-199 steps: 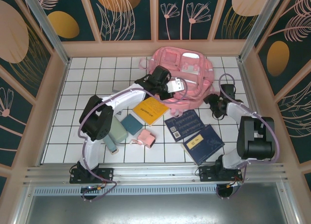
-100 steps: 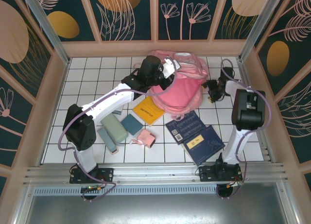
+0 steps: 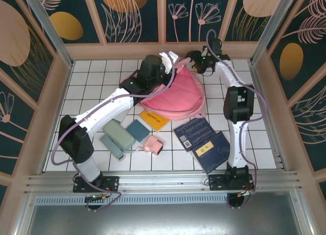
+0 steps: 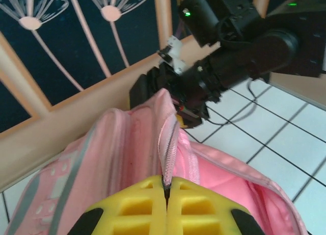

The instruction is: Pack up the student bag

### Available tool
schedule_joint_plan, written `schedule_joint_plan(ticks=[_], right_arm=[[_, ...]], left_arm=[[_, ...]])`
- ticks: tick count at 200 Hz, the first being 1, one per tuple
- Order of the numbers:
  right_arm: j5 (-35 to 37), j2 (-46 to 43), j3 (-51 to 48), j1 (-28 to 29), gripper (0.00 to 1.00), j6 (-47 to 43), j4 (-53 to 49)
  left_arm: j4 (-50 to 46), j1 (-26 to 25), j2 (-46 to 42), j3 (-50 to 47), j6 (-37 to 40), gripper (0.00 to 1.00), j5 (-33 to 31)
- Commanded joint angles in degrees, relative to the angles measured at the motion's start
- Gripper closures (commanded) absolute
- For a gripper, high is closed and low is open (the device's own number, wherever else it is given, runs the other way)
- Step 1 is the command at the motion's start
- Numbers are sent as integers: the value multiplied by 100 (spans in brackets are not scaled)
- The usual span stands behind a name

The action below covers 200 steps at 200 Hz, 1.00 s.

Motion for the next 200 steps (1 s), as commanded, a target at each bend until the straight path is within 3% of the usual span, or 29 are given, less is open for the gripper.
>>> schedule_joint_plan(ticks=[1, 41, 66, 84, 114, 151, 153, 157, 200], right_arm=[[732, -963, -754, -216, 30, -144, -121], [2022, -2750, -2324, -98, 30, -432, -583], [2319, -3960, -3902, 53, 28, -193, -915], [2424, -4977, -5131, 56, 19, 48, -1095], [2598, -6271, -6279, 68, 19, 343, -1952], [3044, -6506, -6596, 238, 15, 1139, -3429], [3086, -6513, -6609, 269, 7, 1160, -3455], [3146, -6538, -6646, 325, 2, 1246, -3519], [2430, -6722, -7545, 464, 1, 1467, -3112]], left_arm=[[325, 350, 429, 511, -572, 100, -425], [626, 913, 845, 617, -1490, 100, -79], [741, 1132, 1018, 638, -1840, 100, 163], [761, 1185, 1164, 708, -1908, 100, 463], [609, 1183, 1433, 858, -1858, 100, 655], [414, 1184, 1742, 981, -1823, 100, 822], [406, 1188, 1753, 984, -1837, 100, 834], [394, 1184, 1760, 991, -1856, 100, 876], [313, 1183, 1718, 900, -1868, 100, 853]])
